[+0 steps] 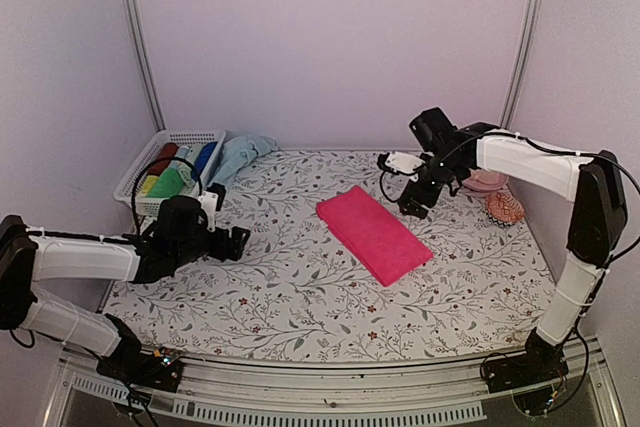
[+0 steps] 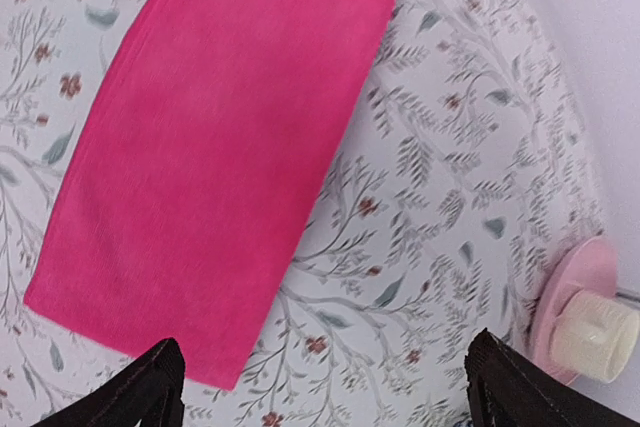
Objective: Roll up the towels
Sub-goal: Rotate the towel at the center of the board.
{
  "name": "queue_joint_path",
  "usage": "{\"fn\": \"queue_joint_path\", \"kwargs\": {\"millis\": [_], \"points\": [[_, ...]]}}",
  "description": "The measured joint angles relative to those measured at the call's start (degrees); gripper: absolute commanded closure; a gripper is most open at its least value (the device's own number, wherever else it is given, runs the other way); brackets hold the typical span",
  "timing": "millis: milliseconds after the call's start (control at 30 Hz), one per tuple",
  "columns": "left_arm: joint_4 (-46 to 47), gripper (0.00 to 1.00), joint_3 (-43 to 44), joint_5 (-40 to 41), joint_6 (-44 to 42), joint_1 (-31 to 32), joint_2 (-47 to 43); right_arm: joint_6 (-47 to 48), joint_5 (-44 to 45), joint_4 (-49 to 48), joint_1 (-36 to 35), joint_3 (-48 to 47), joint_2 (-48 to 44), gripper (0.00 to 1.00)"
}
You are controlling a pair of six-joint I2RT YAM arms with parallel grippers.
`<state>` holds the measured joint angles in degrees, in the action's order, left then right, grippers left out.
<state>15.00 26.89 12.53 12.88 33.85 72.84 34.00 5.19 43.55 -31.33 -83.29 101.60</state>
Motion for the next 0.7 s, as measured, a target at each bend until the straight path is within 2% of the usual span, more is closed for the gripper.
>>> {"fn": "queue_joint_path", "kwargs": {"millis": [100, 300, 700], "points": [[1.0, 0.03, -1.2, -0.8, 0.0, 0.0, -0.2, 1.0, 0.5, -3.5, 0.2, -8.2, 4.2, 0.01], [2.3, 0.03, -1.7, -2.0, -0.2, 0.0, -0.2, 2.8, 1.8, -10.7, 0.0, -21.6, 19.1, 0.01], [4.3, 0.03, -2.3, -3.1, -0.9, 0.0, -0.2, 2.2, 6.8, -22.9, -2.3, -24.9, 34.3, 0.01]]}}
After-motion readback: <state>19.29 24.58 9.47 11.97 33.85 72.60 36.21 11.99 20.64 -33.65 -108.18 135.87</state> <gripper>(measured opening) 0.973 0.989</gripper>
